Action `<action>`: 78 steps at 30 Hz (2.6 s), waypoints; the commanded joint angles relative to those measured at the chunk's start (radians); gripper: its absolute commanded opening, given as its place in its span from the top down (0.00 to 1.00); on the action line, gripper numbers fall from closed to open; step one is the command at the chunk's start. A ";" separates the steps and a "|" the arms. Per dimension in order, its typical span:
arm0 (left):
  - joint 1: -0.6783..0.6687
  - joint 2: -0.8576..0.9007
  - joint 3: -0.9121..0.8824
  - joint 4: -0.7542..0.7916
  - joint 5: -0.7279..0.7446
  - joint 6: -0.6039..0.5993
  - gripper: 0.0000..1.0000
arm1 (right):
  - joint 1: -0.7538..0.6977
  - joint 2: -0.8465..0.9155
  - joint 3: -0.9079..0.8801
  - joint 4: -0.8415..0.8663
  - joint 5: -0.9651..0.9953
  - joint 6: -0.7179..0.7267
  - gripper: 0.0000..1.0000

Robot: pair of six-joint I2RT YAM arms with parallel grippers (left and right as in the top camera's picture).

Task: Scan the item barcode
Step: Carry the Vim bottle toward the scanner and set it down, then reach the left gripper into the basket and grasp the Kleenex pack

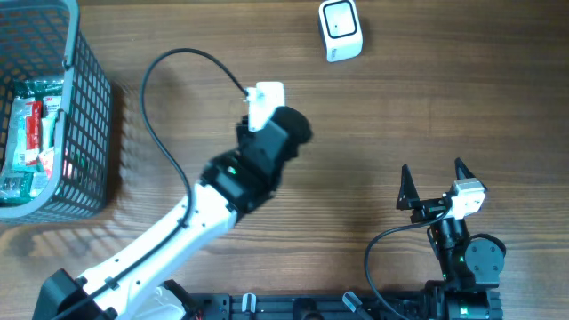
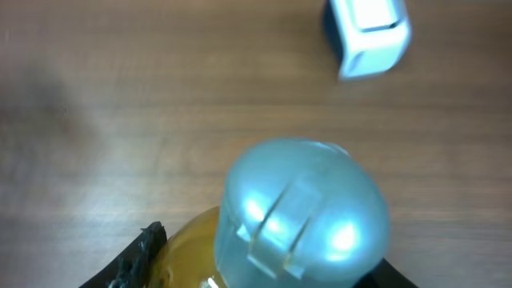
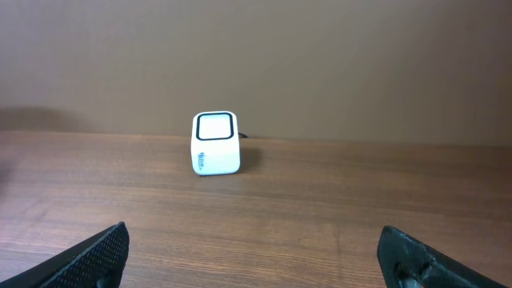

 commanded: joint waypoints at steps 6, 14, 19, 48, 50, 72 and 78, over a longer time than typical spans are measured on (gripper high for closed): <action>-0.031 0.255 -0.039 0.578 -0.122 0.134 0.52 | -0.004 -0.005 -0.001 0.003 -0.002 -0.010 0.00; -0.032 0.332 -0.039 0.705 0.119 0.129 0.70 | -0.004 -0.005 -0.001 0.003 -0.002 -0.010 0.00; -0.058 0.394 -0.039 0.833 0.182 0.129 0.65 | -0.004 -0.005 -0.001 0.003 -0.002 -0.010 0.00; -0.159 0.354 -0.040 0.785 0.174 0.237 0.00 | -0.004 -0.005 -0.001 0.003 -0.001 -0.010 0.00; -0.159 0.259 -0.040 0.783 0.174 0.237 0.00 | -0.004 -0.005 -0.001 0.003 -0.002 -0.010 0.00; 1.046 -0.165 0.433 -0.253 0.095 0.237 0.00 | -0.004 -0.005 -0.001 0.003 -0.001 -0.010 0.00; 1.343 -0.008 0.433 -0.398 0.578 0.121 0.00 | -0.004 -0.005 -0.001 0.003 -0.002 -0.010 0.00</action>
